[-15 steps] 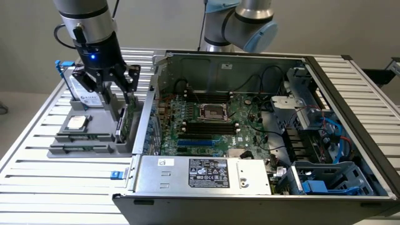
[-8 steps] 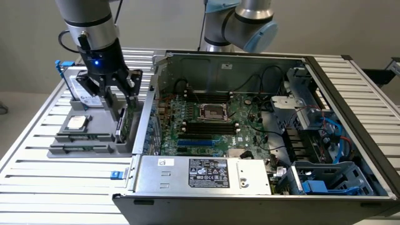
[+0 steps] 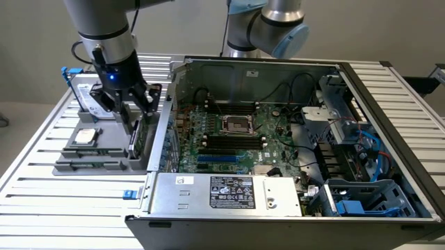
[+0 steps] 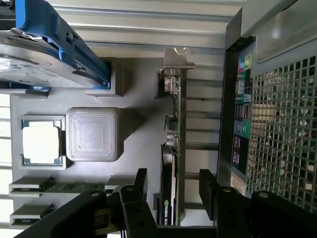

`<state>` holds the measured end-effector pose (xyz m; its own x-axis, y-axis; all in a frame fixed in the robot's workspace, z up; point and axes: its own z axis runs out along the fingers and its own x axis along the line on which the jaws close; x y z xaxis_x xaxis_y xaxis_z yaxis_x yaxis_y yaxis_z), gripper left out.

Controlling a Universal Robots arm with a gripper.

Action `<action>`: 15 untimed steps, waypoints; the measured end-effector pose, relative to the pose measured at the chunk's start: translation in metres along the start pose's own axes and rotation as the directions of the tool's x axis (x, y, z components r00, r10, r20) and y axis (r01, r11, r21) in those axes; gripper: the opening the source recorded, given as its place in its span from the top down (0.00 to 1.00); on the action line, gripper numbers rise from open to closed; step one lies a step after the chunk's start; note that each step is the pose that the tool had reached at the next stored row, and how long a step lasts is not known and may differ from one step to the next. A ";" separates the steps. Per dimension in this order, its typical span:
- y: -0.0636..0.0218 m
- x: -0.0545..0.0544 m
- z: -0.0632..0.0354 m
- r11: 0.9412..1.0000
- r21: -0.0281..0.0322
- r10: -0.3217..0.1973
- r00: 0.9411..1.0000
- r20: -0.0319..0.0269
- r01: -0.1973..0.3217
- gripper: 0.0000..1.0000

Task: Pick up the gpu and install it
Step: 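Pick up the gpu and move the gpu toward the slot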

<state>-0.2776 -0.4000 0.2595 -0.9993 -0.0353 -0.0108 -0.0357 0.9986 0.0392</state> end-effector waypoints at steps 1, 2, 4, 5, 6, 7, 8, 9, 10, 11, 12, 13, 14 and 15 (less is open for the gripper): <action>-0.0006 0.000 0.0016 1.000 0.000 0.005 1.000 0.003 -0.005 0.45; -0.0012 0.000 0.0033 1.000 0.000 0.010 1.000 0.006 -0.010 0.45; -0.0027 0.000 0.0068 1.000 0.000 0.023 1.000 0.013 -0.023 0.45; -0.0035 0.000 0.0085 1.000 0.001 0.029 0.999 0.015 -0.029 0.45; -0.0046 0.001 0.0104 0.999 0.000 0.034 0.999 0.016 -0.034 0.45; -0.0056 0.001 0.0119 0.999 0.000 0.038 0.999 0.016 -0.038 0.45; -0.0064 0.001 0.0131 0.999 0.000 0.043 0.999 0.017 -0.043 0.45; -0.0069 0.001 0.0141 0.999 0.001 0.047 0.999 0.017 -0.047 0.45; -0.0071 0.001 0.0147 0.999 0.001 0.052 0.998 0.017 -0.052 0.45; -0.0073 0.002 0.0150 0.998 0.001 0.056 0.998 0.017 -0.056 0.45; -0.0076 0.002 0.0152 0.998 0.001 0.057 0.998 0.017 -0.057 0.45; -0.0079 0.003 0.0153 0.998 0.001 0.057 0.998 0.017 -0.057 0.45; -0.0083 0.003 0.0154 0.998 0.001 0.057 0.998 0.017 -0.057 0.45; -0.0084 0.003 0.0157 0.998 0.001 0.057 0.998 0.017 -0.057 0.45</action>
<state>-0.2802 -0.4079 0.2434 -0.9994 0.0227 -0.0257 0.0217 0.9990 0.0390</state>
